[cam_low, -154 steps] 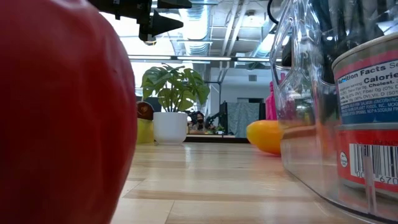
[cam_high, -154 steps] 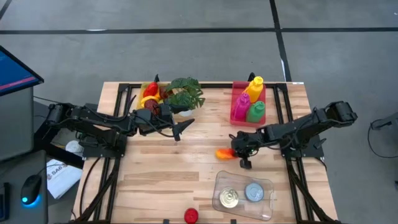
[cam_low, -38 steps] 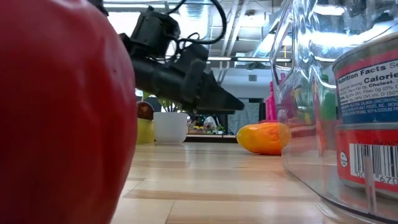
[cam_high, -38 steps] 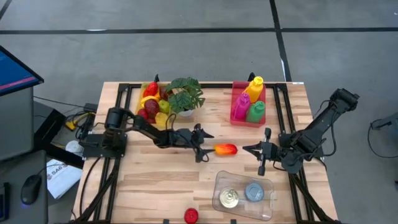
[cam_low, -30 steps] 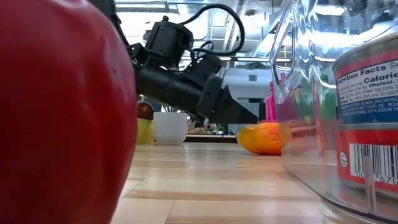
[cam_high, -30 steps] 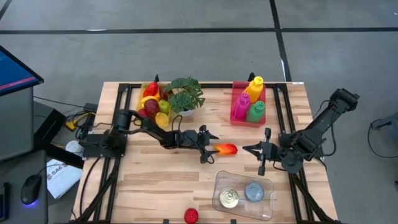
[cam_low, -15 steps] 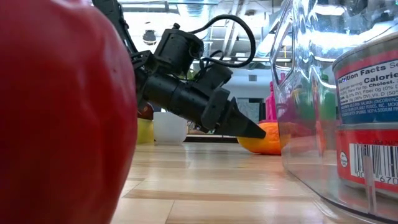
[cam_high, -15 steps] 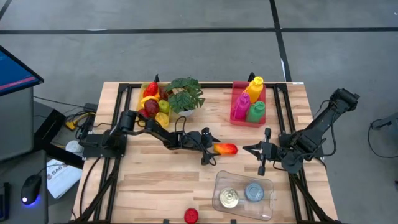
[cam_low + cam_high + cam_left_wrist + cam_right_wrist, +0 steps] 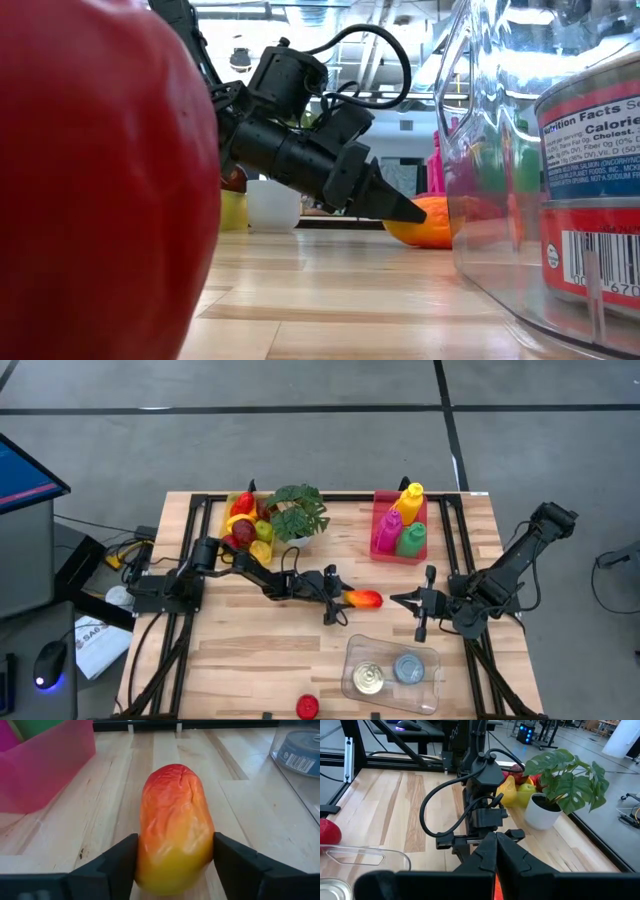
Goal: Pick & Place Food Item
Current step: Put the orange mango into the yellow bin
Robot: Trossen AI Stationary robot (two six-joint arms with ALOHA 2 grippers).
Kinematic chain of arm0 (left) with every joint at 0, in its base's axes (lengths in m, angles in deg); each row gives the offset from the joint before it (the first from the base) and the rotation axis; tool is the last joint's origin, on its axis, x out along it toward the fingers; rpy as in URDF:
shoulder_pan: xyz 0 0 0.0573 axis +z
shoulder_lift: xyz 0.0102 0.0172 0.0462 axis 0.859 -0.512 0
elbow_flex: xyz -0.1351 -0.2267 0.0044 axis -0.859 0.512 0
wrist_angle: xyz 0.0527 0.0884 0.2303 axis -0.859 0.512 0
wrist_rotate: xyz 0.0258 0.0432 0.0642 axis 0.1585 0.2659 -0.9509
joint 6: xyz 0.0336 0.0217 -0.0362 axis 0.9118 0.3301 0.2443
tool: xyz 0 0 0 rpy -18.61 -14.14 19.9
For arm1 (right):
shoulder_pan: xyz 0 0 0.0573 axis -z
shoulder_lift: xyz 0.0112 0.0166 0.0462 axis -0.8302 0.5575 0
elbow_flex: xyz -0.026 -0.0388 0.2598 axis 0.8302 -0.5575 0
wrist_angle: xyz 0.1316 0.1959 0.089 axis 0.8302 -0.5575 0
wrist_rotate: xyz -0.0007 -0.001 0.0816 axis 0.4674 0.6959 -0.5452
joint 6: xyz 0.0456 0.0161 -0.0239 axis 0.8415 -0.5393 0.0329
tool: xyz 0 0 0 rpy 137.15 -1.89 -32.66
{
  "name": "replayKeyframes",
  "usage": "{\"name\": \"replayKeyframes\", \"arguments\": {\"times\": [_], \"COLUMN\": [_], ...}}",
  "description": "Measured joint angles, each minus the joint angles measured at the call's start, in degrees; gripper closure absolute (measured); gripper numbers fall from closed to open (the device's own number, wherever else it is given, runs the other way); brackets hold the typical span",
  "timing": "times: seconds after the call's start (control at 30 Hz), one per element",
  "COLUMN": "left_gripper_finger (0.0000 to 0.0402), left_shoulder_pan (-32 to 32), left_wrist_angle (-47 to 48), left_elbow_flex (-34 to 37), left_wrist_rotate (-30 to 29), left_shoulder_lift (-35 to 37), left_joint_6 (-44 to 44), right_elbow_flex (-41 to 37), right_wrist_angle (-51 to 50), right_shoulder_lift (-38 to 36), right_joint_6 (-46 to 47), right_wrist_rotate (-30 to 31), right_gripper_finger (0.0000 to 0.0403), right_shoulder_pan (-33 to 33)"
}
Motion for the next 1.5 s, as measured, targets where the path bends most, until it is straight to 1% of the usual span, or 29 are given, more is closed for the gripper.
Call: {"name": "replayKeyframes", "arguments": {"times": [0.1, 0.33, 0.53, 0.67, 0.77, 0.87, 1.03, 1.17, 1.3, 1.5], "left_gripper_finger": [0.0192, 0.0186, 0.0196, 0.0195, 0.0198, 0.0199, 0.0200, 0.0203, 0.0198, 0.0203], "left_shoulder_pan": [0.00, 0.00, 0.00, 0.00, 0.00, 0.00, -0.09, -0.17, -0.20, -0.22], "left_wrist_angle": [-0.08, -0.11, -0.06, 0.34, 2.02, 7.68, 21.92, 33.68, 45.71, 64.57], "left_elbow_flex": [0.00, 0.00, 0.00, -0.03, -0.04, -0.04, -0.05, -0.07, -0.08, -0.03], "left_wrist_rotate": [0.00, 0.00, 0.00, -0.02, -0.02, -0.04, -0.06, -0.07, -0.37, -0.98], "left_shoulder_lift": [0.02, 0.09, 0.27, 2.10, 5.02, 9.67, 19.00, 26.18, 32.90, 41.04], "left_joint_6": [0.00, -0.01, -0.03, -0.05, -0.05, -0.05, -0.60, -3.98, -8.64, -16.57], "right_elbow_flex": [0.00, 0.00, 0.00, 0.00, 0.00, 0.00, 0.00, 0.00, -0.02, -0.02], "right_wrist_angle": [0.00, -0.02, -0.02, -0.04, -0.04, -0.04, -0.01, -0.04, -0.03, -0.22], "right_shoulder_lift": [0.00, 0.00, 0.00, 0.00, 0.00, 0.00, 0.01, 0.00, 0.02, 0.02], "right_joint_6": [0.00, 0.00, 0.00, 0.01, 0.02, 0.02, 0.02, 0.02, 0.04, 0.05], "right_wrist_rotate": [0.00, 0.00, 0.00, 0.00, 0.00, -0.02, -0.01, 0.00, -0.02, -0.02], "right_gripper_finger": [0.0403, 0.0403, 0.0403, 0.0403, 0.0403, 0.0403, 0.0403, 0.0403, 0.0403, 0.0403], "right_shoulder_pan": [0.00, 0.00, 0.00, 0.01, 0.00, 0.00, 0.00, 0.00, 0.00, 0.00]}}
